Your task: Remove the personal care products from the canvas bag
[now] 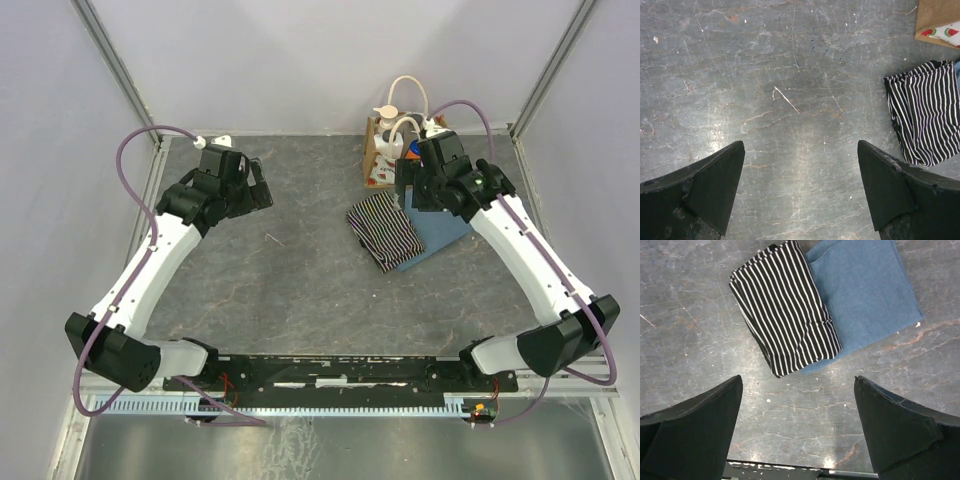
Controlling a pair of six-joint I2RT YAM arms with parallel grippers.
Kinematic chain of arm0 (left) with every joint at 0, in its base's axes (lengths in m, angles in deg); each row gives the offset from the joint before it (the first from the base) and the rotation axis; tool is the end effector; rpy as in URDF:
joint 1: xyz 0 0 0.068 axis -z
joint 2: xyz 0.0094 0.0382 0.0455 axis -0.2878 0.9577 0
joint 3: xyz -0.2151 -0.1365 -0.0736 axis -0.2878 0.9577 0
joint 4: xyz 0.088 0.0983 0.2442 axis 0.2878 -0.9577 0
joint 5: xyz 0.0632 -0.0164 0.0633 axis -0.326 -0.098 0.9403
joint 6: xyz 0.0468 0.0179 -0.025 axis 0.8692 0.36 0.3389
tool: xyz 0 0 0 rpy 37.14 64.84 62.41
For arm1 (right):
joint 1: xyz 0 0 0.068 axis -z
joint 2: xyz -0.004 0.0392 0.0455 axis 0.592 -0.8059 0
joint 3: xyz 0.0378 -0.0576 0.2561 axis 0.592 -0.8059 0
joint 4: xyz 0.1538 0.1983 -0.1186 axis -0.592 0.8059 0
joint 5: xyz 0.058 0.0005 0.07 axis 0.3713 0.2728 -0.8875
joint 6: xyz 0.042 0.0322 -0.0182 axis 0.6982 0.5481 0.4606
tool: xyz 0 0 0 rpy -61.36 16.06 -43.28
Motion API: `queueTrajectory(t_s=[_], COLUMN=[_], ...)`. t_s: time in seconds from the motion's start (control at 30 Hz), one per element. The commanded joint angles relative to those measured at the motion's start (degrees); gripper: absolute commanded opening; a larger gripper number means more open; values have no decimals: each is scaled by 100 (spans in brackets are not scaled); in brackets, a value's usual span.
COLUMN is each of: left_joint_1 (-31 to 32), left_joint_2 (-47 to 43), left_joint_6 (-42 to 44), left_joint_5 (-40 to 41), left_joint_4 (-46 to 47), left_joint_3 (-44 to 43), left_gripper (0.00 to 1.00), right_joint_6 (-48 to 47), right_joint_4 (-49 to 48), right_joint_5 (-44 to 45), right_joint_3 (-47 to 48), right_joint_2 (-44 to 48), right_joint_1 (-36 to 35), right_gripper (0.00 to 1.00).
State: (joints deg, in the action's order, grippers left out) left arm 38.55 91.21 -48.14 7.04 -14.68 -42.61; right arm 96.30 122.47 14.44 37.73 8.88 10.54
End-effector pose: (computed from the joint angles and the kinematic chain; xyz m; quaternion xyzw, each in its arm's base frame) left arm 0.2727 -0.1002 0.3606 -0.1107 0.9072 -0.0835 0.3972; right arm 0.2765 0.1239 0.3763 0.0359 0.9292 0.0579 0.3632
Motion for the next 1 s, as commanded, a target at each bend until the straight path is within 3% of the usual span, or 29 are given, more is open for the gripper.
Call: queueTrajectory(t_s=[0.0,0.33,0.6,0.97], left_joint_1=[-34,-26,-29,-27], left_joint_2=[17,41,59,-14], left_joint_6=[274,247,216,149], left_joint_5=[90,-57,-71,-122], left_joint_4=[-39,-82,-88,-68], left_joint_3=[-212,-72,1,212], left_gripper=[100,100,100,100], right_joint_6=[-151,-38,-607,-693], right_joint_4=[131,-511,-524,-1219], right_joint_5=[340,-92,-562,-832], right_joint_3=[194,-366,272,-113], right_joint_2=[-45,-1019,-2225,-2706], right_joint_1=[58,708,990,1203], right_gripper=[100,100,100,100])
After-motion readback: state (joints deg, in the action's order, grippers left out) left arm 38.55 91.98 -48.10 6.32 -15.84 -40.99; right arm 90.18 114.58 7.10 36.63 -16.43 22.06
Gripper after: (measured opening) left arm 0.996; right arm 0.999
